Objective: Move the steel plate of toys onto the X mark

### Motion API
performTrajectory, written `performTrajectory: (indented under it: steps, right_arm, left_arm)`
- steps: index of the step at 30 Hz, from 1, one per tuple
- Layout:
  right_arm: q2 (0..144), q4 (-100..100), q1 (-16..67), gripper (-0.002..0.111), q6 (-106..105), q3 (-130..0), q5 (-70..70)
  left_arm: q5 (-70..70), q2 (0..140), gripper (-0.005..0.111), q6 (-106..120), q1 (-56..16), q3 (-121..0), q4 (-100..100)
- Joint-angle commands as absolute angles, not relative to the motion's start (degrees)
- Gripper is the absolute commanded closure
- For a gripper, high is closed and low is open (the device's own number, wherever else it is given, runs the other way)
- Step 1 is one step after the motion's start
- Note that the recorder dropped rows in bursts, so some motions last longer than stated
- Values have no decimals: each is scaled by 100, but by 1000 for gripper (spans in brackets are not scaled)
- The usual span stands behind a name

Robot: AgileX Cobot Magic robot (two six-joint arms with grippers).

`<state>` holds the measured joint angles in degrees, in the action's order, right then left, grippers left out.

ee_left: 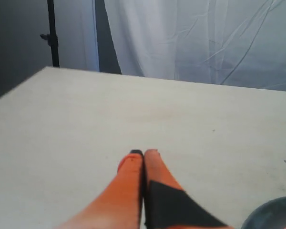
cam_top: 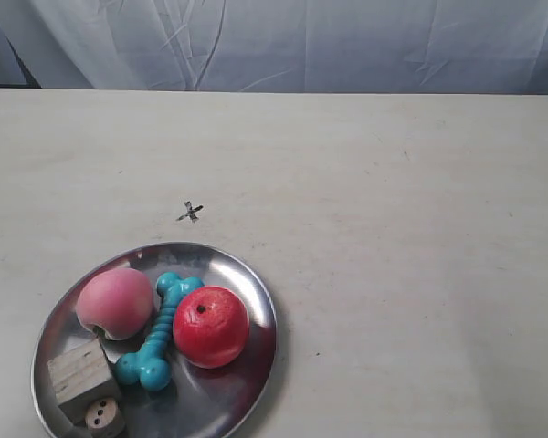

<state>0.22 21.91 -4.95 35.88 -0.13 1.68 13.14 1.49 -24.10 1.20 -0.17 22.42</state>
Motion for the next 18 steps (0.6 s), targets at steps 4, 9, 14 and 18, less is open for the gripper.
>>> performTrajectory:
  steps: [4, 9, 14, 18]
  right_arm:
    - [0, 2450, -523, 108, 3862, 0, 298]
    - [0, 2450, -523, 108, 3862, 0, -359]
    - [0, 1538, -523, 108, 3852, -118, -530]
    - [176, 621, -523, 108, 3852, -460, -530]
  left_arm:
    - [-2000, 131, 107, -2984, 108, 0, 2575]
    - [-3278, 131, 107, -1923, 108, 0, 2167]
    - [-2339, 142, 107, -1576, 108, -348, -781]
    - [-1697, 342, 107, -348, 108, -745, -1651]
